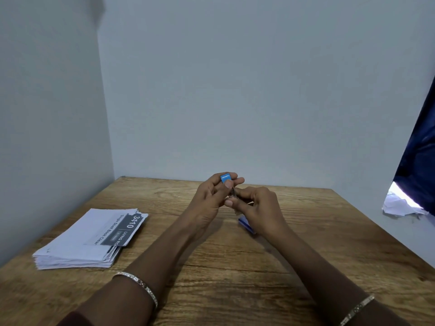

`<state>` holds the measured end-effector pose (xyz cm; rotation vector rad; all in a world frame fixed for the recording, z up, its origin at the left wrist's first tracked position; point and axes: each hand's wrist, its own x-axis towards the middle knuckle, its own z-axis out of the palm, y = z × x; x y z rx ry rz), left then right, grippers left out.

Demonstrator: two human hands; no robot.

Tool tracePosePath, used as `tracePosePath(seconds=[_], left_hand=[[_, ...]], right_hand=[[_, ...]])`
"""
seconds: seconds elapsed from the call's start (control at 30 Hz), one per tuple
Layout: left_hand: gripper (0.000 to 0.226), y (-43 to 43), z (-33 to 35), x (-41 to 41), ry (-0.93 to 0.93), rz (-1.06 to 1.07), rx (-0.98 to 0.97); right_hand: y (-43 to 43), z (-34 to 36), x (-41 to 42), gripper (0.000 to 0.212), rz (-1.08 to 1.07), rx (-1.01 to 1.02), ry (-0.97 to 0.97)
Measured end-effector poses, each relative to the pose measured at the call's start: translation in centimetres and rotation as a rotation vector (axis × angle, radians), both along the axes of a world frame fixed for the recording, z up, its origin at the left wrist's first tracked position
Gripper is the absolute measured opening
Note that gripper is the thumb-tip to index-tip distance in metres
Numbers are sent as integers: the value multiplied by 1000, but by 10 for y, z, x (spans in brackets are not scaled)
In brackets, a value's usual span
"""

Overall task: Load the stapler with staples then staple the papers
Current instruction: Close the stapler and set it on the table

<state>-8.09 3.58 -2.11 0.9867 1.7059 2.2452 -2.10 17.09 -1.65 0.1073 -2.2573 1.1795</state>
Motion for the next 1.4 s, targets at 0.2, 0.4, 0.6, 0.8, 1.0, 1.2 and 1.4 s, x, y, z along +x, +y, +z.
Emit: tracePosePath(seconds=[0.2, 0.4, 0.6, 0.8, 1.0, 1.2, 1.4], left_hand=[[39, -1, -1, -2, -52, -33, -2], [35, -6, 4, -11, -218, 280, -54], [29, -12, -4, -23, -241, 506, -148], [26, -10, -8, -25, -255, 539, -182], [25, -10, -8, -25, -252, 536, -190], [25, -11, -10, -23, -257, 541, -243], [23, -17, -5, -1, -134, 596, -313]], right_hand=[[-2, 0, 0, 14, -45, 18, -18], [-10, -1, 2, 32, -173, 221, -73], [-20, -9, 2, 37, -246, 436, -233], [-21, -14, -2, 37, -274, 443, -266], [-25, -17, -3, 42, -302, 483, -306], [-29, -18, -1, 39, -299, 480, -320], [-34, -17, 7, 41, -345, 536, -298]])
